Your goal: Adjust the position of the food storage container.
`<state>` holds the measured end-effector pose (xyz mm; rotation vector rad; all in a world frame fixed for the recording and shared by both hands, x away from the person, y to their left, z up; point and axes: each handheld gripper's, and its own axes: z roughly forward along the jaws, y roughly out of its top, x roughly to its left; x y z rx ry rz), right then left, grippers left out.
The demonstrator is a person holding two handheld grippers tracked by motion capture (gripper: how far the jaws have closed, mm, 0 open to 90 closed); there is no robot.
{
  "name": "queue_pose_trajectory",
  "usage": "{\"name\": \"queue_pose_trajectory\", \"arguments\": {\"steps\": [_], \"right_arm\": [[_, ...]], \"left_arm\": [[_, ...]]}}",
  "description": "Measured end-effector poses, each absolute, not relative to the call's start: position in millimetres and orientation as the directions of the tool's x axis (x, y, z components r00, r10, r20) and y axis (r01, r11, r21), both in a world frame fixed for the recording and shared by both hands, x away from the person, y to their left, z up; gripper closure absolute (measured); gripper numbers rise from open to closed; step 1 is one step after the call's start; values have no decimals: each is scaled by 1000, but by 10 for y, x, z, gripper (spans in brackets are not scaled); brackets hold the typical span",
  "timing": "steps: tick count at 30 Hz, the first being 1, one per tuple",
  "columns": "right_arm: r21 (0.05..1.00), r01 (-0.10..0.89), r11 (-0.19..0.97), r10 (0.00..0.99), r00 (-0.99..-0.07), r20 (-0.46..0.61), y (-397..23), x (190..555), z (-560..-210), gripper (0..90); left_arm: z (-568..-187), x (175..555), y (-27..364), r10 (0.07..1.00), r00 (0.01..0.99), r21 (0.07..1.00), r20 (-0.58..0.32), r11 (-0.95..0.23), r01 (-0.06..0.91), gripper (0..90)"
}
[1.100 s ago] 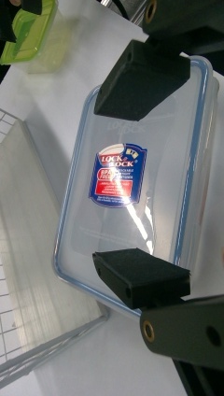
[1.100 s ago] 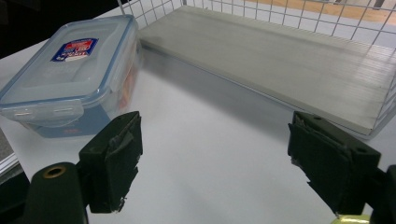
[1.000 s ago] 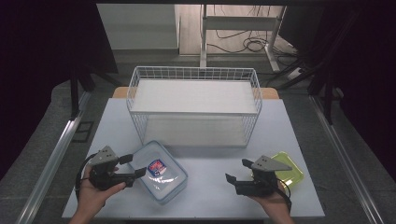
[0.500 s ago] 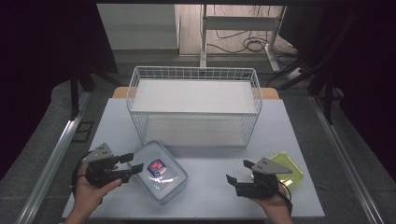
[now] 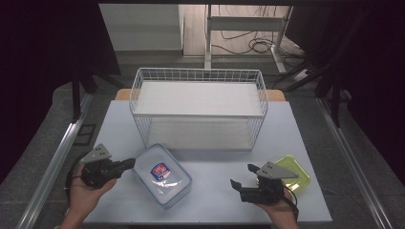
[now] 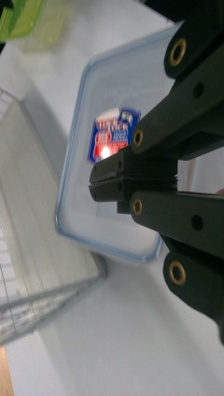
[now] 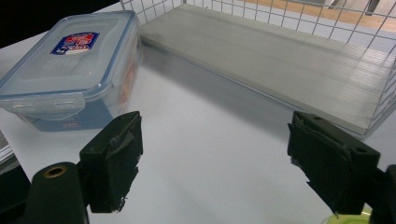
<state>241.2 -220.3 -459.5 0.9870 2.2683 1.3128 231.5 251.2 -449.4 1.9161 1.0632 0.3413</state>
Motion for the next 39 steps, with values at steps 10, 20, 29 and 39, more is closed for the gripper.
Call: {"name": "queue_pose_trajectory", "arguments": {"steps": [10,20,29,39], "right_arm": [[847,395,356,684,-727,51,-2072,2352,-4589,189],[843,403,356,688,-723,56,-2080,2369,-4615,192],[844,402,356,688,-724,55,-2084,2361,-4606,192],[837,413,359,692,-720,59,-2070,2361,-4613,193]], "left_arm": [[-4753,2626,2772,836,517,757,-184,-215,617,900],[-4955,2762,2807,839,517,716,-169,-257,650,900],[-5023,2726,2791,829,532,699,-174,-276,659,900],[-5044,2666,2739,822,537,701,-191,-269,661,900]]}}
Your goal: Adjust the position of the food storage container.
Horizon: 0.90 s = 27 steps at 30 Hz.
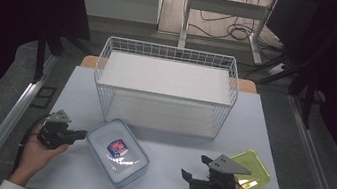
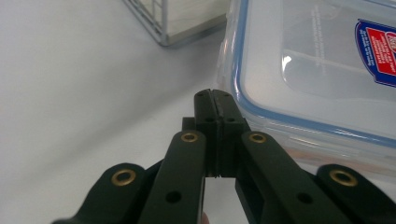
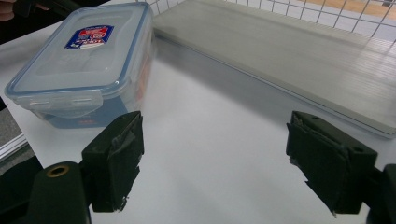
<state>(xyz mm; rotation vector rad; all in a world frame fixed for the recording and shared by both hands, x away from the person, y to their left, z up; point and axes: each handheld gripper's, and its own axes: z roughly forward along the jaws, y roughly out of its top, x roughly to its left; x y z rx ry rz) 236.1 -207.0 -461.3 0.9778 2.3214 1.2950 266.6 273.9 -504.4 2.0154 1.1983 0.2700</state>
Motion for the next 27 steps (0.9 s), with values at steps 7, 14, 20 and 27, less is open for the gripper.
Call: {"name": "queue_pose_trajectory", "arguments": {"steps": [7,14,20,27], "right_arm": [[835,417,359,695,-717,59,-2073,2365,-4611,193],[833,419,360,697,-715,59,-2080,2370,-4616,193],[832,428,353,694,-716,73,-2088,2367,-4611,243],[840,393,374,590,-800,111,-1963,2232,-4502,763]], "left_arm": [[-5044,2615,2602,788,578,698,-213,-291,654,900],[-5020,2532,2327,744,637,694,-202,-351,629,900],[-5011,2499,2187,728,656,694,-198,-369,619,900],[-5000,2516,2232,775,612,719,-159,-334,610,674]]}}
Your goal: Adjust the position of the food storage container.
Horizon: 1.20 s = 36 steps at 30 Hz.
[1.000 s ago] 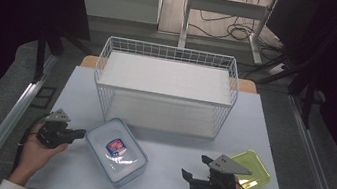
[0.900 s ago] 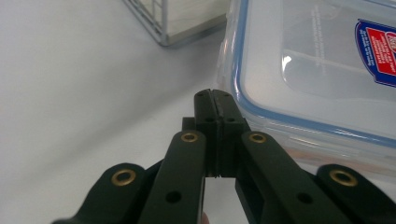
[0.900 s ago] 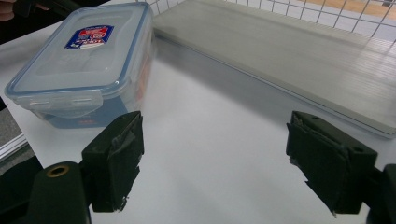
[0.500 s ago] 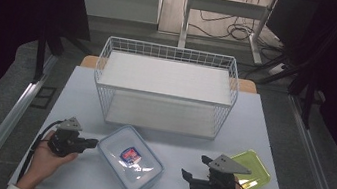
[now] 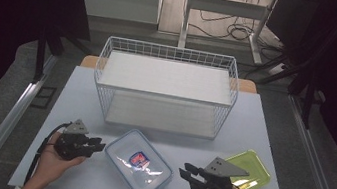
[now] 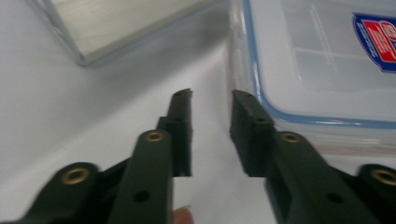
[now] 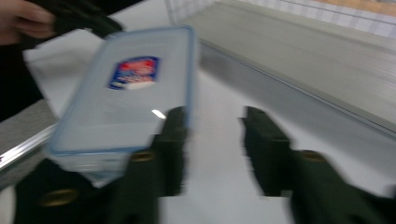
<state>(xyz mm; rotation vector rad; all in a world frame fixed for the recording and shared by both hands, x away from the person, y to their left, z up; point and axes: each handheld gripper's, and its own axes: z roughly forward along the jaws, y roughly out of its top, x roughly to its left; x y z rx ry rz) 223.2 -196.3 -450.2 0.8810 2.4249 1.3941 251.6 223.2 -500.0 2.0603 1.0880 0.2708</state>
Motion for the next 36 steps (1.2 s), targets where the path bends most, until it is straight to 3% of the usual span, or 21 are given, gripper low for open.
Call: {"name": "queue_pose_trajectory", "arguments": {"steps": [4,12,19,36], "right_arm": [[829,378,412,519,-845,128,-1721,2079,-4487,878],[788,300,538,350,-930,116,-1159,1734,-4567,889],[726,272,632,307,-948,87,-897,1627,-4810,890],[705,235,669,328,-945,3,-871,1588,-4857,891]], "left_arm": [[-4986,2529,2260,803,573,731,-163,-292,617,488],[-4982,2538,2286,813,559,727,-162,-285,624,369],[-5001,2559,2280,806,566,717,-175,-290,634,334],[-4993,2564,2308,805,564,715,-183,-285,639,317]]}}
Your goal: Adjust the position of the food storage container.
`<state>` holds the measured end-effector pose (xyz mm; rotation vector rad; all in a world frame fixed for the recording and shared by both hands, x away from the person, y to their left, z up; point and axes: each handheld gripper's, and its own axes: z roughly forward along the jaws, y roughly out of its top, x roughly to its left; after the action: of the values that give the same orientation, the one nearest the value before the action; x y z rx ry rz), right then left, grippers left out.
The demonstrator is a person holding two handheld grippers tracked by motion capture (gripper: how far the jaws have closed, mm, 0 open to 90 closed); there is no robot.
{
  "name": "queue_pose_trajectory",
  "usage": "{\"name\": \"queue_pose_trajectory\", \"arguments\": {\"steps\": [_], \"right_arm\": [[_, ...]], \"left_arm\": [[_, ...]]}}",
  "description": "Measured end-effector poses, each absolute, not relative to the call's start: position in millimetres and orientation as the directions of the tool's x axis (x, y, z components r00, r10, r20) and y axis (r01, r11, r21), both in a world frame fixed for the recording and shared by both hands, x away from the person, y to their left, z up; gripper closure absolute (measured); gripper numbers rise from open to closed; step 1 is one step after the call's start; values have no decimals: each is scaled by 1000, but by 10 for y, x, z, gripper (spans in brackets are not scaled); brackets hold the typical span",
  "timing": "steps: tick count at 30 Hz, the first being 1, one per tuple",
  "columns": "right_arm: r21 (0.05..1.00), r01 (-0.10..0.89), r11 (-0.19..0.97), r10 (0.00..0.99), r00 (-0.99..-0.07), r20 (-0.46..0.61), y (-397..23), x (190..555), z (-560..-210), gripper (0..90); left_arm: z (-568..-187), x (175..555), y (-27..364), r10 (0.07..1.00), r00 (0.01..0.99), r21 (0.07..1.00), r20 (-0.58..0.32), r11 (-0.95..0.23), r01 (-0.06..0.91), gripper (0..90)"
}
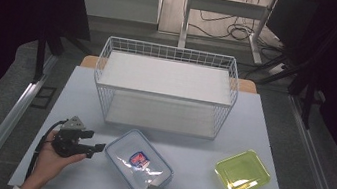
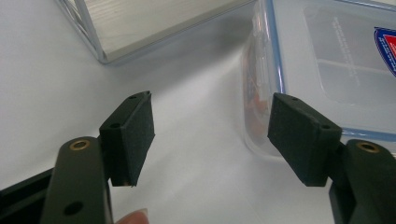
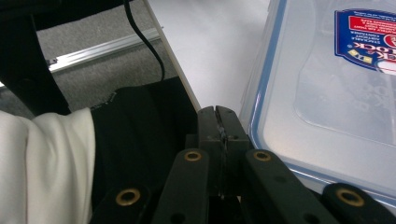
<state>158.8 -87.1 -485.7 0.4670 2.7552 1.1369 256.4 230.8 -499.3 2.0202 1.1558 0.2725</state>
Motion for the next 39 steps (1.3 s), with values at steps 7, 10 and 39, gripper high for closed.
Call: {"name": "queue_pose_trajectory", "arguments": {"steps": [7,10,39], "right_arm": [[702,244,669,350,-937,-9,-906,1610,-4851,891],[702,248,667,363,-932,-16,-939,1636,-4848,891],[721,323,613,480,-877,-14,-1332,1912,-4766,892]], "left_arm": [[-4985,2558,2319,808,561,721,-179,-280,633,318],[-4979,2557,2328,809,561,723,-178,-279,632,318],[-4958,2548,2357,804,564,732,-187,-269,626,317]]}}
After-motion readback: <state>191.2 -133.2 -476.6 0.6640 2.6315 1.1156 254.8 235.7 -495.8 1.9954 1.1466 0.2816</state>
